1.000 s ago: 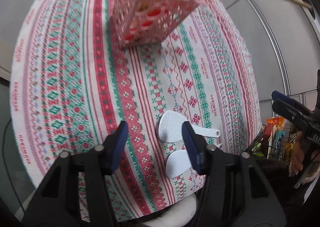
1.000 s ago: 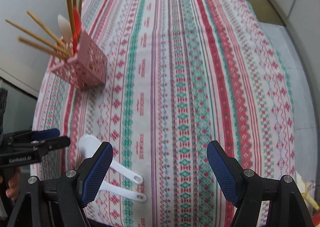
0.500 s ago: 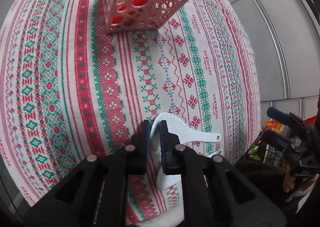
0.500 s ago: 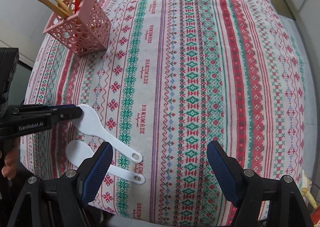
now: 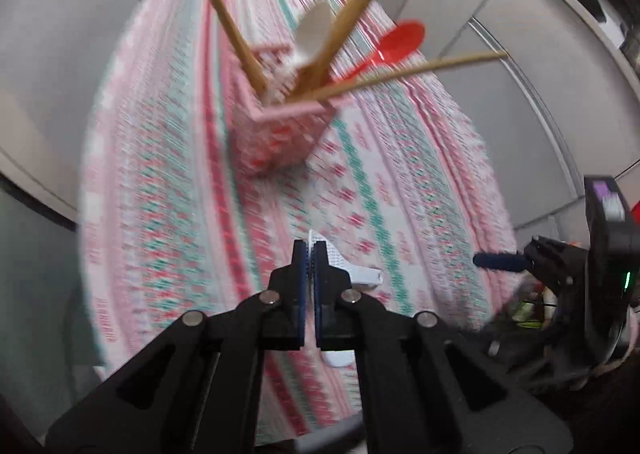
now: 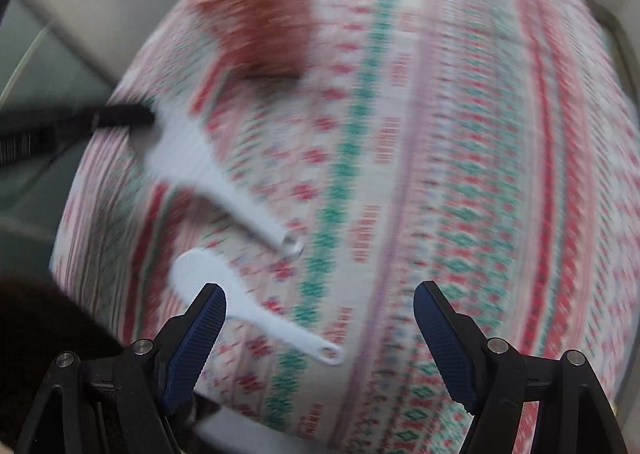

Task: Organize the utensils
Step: 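Move both grippers down toward the two white rice paddles, then close the left gripper on a rice paddle while the right gripper grasps the other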

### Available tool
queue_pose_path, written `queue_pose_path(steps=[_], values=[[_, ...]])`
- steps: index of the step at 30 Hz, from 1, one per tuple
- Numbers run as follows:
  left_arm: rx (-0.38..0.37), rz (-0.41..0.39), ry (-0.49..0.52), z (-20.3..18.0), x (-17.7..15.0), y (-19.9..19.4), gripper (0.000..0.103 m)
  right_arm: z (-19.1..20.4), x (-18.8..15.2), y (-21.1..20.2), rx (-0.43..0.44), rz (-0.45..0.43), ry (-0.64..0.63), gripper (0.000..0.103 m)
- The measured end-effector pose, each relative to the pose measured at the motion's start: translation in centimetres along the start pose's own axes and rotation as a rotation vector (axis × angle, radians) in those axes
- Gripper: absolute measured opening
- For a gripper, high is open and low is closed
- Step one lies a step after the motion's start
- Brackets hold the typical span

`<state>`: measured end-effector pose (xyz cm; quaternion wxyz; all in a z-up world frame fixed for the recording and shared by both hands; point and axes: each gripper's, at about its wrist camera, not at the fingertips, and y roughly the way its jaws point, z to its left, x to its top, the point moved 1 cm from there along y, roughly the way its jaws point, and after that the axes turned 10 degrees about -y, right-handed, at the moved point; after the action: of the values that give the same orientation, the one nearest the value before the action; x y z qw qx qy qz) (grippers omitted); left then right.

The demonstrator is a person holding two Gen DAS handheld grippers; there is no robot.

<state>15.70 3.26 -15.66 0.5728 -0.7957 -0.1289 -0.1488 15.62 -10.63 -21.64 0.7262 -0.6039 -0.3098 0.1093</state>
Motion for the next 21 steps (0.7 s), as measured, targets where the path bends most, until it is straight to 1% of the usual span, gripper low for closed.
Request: queue_pose_path(steps=[3, 6, 8, 13, 16, 21], values=[[0.021, -0.039, -0.005, 1.0, 0.2, -1.5, 0.003, 3.0, 0.0, 1.6, 0.001, 0.027, -0.148, 0.082], [0.032, -0.075, -0.022, 1.7, -0.1, -3.0, 0.003, 5.4, -0.2, 3.4, 0.008, 0.058, -0.255, 0.082], [0.035, -0.095, -0.037, 2.0, -0.2, -3.6, 0.003, 6.5, -0.3, 4.7, 0.006, 0.079, -0.304, 0.081], [0.061, -0.114, -0.062, 3.3, -0.1, -4.4, 0.003, 7.8, 0.3, 7.3, -0.005, 0.127, -0.368, 0.077], [0.072, -0.119, -0.078, 3.9, 0.0, -4.5, 0.003, 8.0, 0.7, 8.7, -0.025, 0.153, -0.379, 0.072], [0.080, -0.123, -0.089, 4.4, 0.1, -4.6, 0.003, 7.8, 1.5, 9.6, -0.032, 0.148, -0.379, 0.070]])
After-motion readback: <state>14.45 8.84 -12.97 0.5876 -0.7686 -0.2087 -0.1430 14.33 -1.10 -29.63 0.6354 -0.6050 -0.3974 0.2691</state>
